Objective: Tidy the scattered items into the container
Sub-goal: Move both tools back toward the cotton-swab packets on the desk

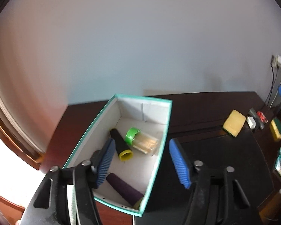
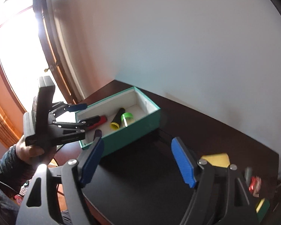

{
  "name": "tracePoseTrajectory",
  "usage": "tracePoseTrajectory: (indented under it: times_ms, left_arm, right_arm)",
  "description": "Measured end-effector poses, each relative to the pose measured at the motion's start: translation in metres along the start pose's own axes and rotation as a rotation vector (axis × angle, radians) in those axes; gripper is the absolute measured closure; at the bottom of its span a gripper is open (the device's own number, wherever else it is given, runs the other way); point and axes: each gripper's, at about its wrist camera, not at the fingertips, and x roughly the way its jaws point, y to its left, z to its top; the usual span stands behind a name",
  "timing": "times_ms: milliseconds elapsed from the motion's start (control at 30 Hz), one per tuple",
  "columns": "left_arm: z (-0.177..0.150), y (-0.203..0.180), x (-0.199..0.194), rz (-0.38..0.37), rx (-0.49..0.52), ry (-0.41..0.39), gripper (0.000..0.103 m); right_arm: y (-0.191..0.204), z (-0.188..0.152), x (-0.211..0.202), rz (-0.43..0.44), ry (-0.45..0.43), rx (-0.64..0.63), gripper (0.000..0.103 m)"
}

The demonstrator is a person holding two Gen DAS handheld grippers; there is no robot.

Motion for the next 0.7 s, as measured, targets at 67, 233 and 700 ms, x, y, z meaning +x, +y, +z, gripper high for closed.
tracePoseTrajectory:
  times_ms: [67, 233, 700]
  left_arm:
    - [0.0, -0.022, -0.009, -0.049, 0.015, -0.009, 0.035]
    - [0.002, -0.073, -0.02, -0.113, 0.07, -0.011, 0.035]
    - [-0.024, -0.209, -0.027, -0.32, 0.249, 0.065, 0.035]
  right_arm:
    - [-0.01, -0.019, -0.02, -0.024, -0.019, 0.024, 0.026]
    - [-0.037, -0.061, -0.067, -0.076, -0.058, 0.1, 0.024]
    - [-0.152, -0.19, -0.193, -0.311, -0.102, 0.382, 0.018]
